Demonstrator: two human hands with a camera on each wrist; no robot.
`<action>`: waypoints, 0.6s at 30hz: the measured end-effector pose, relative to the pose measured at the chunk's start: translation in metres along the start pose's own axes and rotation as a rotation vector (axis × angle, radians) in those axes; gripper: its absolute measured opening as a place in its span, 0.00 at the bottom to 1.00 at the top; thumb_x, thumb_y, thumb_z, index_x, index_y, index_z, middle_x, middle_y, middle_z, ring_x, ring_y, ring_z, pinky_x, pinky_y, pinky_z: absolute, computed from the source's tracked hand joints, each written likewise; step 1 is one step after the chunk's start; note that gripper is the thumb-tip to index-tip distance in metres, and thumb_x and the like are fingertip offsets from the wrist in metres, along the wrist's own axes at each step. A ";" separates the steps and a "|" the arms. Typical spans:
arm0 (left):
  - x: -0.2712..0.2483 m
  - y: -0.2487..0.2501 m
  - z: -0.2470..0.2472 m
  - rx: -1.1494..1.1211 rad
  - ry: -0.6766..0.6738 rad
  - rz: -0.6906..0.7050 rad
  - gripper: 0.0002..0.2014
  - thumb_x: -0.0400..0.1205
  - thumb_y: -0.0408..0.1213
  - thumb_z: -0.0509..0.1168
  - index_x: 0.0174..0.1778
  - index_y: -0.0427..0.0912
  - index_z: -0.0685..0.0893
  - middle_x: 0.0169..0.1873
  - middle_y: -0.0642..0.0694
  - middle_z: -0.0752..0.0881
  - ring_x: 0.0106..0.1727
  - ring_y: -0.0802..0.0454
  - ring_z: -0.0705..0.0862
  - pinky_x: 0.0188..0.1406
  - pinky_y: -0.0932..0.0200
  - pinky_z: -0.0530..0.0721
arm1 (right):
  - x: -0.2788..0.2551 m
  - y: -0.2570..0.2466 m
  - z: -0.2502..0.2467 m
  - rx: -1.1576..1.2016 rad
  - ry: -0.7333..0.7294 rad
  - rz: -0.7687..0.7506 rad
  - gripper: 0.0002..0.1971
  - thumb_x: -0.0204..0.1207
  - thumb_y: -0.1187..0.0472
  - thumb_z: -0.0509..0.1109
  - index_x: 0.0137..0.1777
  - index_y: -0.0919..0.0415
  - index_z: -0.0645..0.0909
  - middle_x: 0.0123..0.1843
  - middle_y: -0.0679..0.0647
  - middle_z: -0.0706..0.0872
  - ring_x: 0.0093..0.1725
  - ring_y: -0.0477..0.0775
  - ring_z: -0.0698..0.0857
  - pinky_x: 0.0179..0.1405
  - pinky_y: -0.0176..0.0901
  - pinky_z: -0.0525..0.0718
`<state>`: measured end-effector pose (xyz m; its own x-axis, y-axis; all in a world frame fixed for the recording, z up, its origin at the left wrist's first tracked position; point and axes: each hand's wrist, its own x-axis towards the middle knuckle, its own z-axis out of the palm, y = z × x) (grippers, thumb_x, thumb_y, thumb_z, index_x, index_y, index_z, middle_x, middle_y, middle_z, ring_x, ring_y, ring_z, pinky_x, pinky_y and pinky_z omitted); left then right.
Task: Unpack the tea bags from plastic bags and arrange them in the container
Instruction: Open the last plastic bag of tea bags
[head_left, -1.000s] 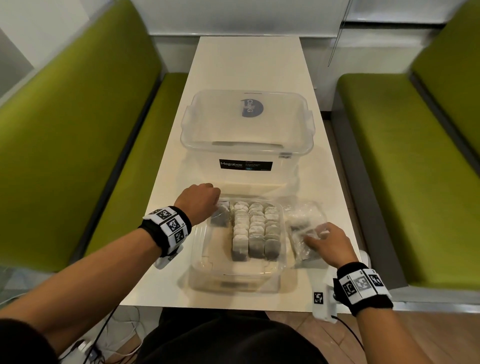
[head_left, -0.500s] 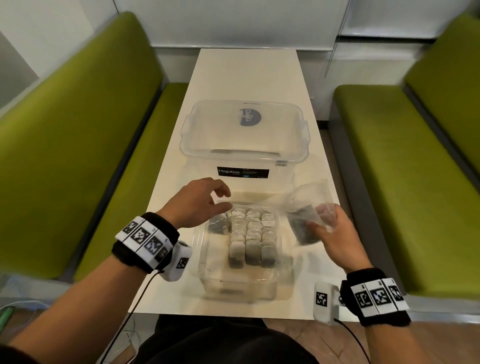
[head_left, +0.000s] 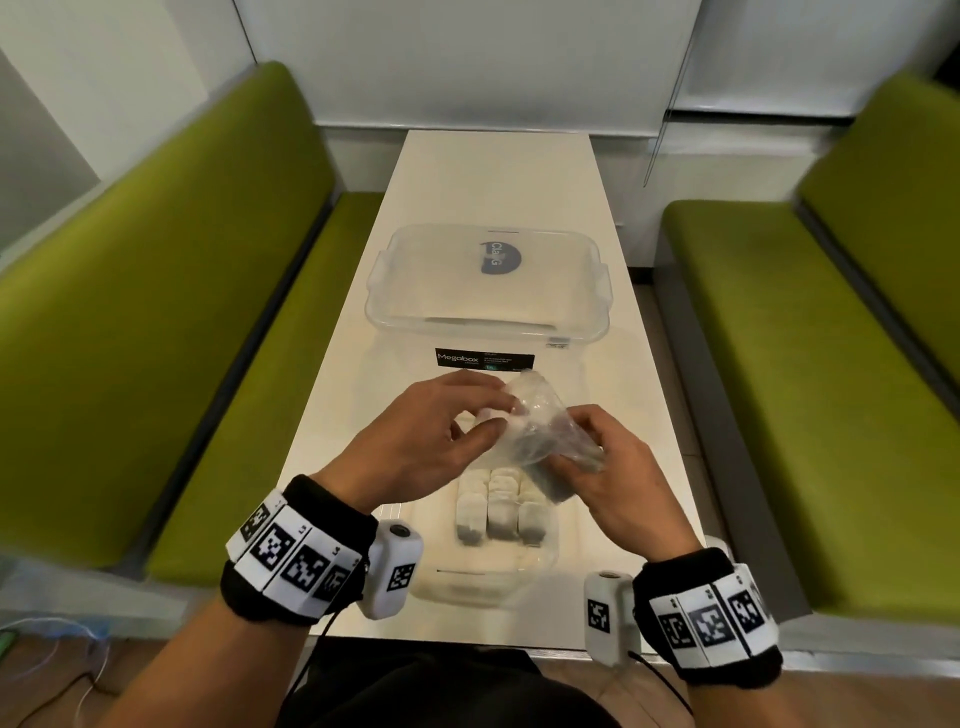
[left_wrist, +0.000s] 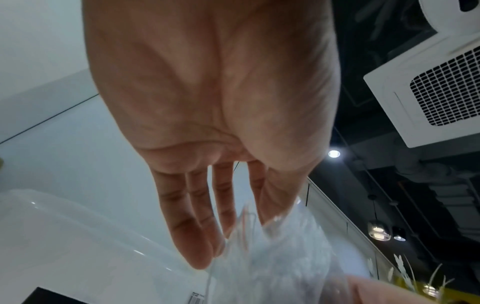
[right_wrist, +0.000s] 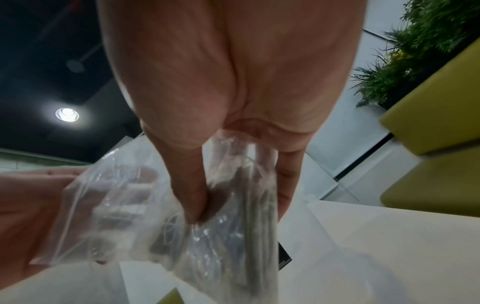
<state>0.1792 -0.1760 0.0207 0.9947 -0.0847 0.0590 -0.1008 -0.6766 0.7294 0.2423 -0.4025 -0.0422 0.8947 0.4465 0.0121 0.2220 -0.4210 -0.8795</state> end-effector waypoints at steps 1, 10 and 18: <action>0.000 -0.001 0.001 0.015 0.012 -0.016 0.12 0.85 0.44 0.71 0.64 0.56 0.89 0.64 0.63 0.84 0.58 0.62 0.84 0.53 0.58 0.86 | -0.001 -0.002 0.000 0.014 -0.013 -0.002 0.14 0.79 0.57 0.79 0.61 0.44 0.82 0.51 0.37 0.90 0.50 0.39 0.87 0.49 0.34 0.84; 0.001 -0.003 -0.001 0.056 -0.122 -0.219 0.14 0.72 0.64 0.77 0.46 0.61 0.90 0.44 0.55 0.89 0.44 0.58 0.86 0.45 0.57 0.87 | -0.009 -0.017 -0.014 0.251 -0.111 0.053 0.26 0.68 0.66 0.86 0.63 0.45 0.83 0.51 0.48 0.94 0.51 0.44 0.92 0.53 0.33 0.88; 0.002 -0.009 0.003 -0.056 -0.179 -0.201 0.13 0.76 0.57 0.77 0.44 0.52 0.91 0.40 0.51 0.92 0.45 0.47 0.89 0.51 0.41 0.88 | -0.010 -0.020 -0.015 0.343 -0.036 0.022 0.32 0.57 0.62 0.90 0.63 0.54 0.86 0.56 0.46 0.92 0.56 0.46 0.91 0.57 0.39 0.89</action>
<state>0.1824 -0.1727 0.0122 0.9744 -0.0838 -0.2088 0.1050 -0.6515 0.7514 0.2351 -0.4104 -0.0171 0.8824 0.4701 -0.0197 0.0542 -0.1432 -0.9882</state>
